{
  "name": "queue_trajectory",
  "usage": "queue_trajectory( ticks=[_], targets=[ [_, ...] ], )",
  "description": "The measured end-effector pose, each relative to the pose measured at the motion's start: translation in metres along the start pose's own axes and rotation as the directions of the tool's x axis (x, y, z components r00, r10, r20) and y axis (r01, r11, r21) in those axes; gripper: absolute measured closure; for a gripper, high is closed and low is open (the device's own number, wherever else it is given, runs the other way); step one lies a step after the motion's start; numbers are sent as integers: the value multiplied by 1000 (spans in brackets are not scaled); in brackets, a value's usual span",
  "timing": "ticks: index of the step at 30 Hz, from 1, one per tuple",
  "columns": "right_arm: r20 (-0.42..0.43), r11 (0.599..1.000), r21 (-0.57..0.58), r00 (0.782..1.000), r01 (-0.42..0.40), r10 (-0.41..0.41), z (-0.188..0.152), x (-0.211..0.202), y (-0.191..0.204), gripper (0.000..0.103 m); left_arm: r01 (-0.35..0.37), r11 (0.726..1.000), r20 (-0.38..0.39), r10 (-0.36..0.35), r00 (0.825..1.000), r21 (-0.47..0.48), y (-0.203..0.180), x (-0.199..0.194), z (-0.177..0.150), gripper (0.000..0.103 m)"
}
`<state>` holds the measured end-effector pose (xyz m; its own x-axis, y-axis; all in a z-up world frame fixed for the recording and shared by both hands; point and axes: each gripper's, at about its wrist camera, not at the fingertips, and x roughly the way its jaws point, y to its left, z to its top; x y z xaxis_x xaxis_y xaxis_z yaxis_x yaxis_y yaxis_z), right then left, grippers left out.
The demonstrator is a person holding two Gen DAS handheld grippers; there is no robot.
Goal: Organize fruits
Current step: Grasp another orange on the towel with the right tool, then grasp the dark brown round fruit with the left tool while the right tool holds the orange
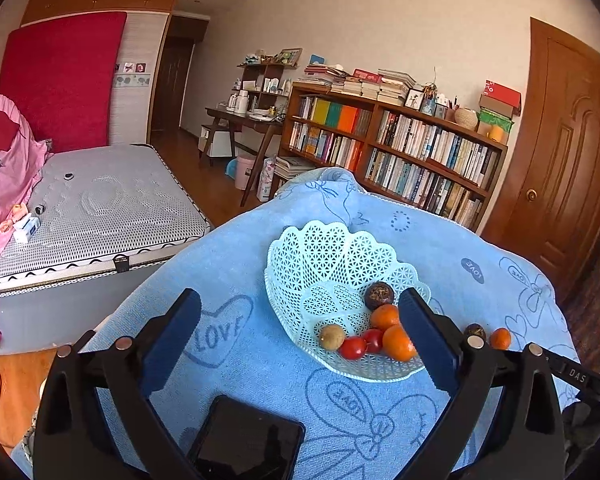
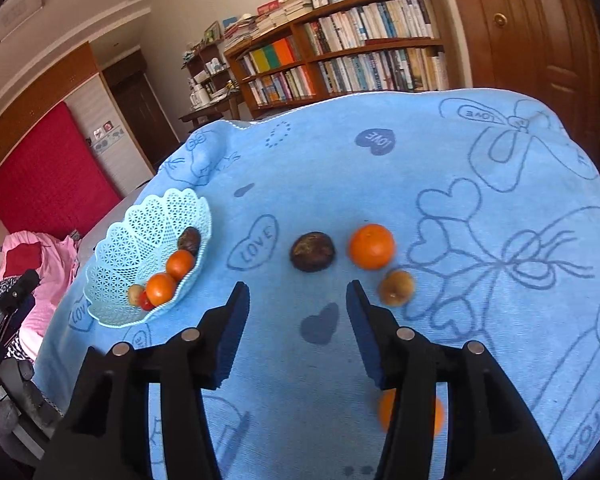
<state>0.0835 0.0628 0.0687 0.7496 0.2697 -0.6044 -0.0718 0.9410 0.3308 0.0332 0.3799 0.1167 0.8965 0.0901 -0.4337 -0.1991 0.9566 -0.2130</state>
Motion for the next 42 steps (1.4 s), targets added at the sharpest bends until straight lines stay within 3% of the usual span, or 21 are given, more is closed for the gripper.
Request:
queue_trajectory(
  ticks=[11, 25, 28, 42],
  targets=[
    [-58, 994, 50, 994, 95, -92, -34, -16, -54, 44, 39, 998, -17, -39, 999, 39, -21, -3, -7, 3],
    [-132, 994, -38, 985, 106, -110, -58, 0, -47, 45, 68, 989, -32, -64, 997, 128, -55, -9, -17, 3],
    [-134, 991, -83, 984, 108, -119, -60, 1, -41, 64, 81, 987, -45, -75, 996, 140, -63, -8, -19, 3],
    [-34, 984, -100, 988, 147, -151, -45, -22, -50, 65, 160, 959, -115, -136, 984, 232, -115, 3, -36, 3]
  ],
)
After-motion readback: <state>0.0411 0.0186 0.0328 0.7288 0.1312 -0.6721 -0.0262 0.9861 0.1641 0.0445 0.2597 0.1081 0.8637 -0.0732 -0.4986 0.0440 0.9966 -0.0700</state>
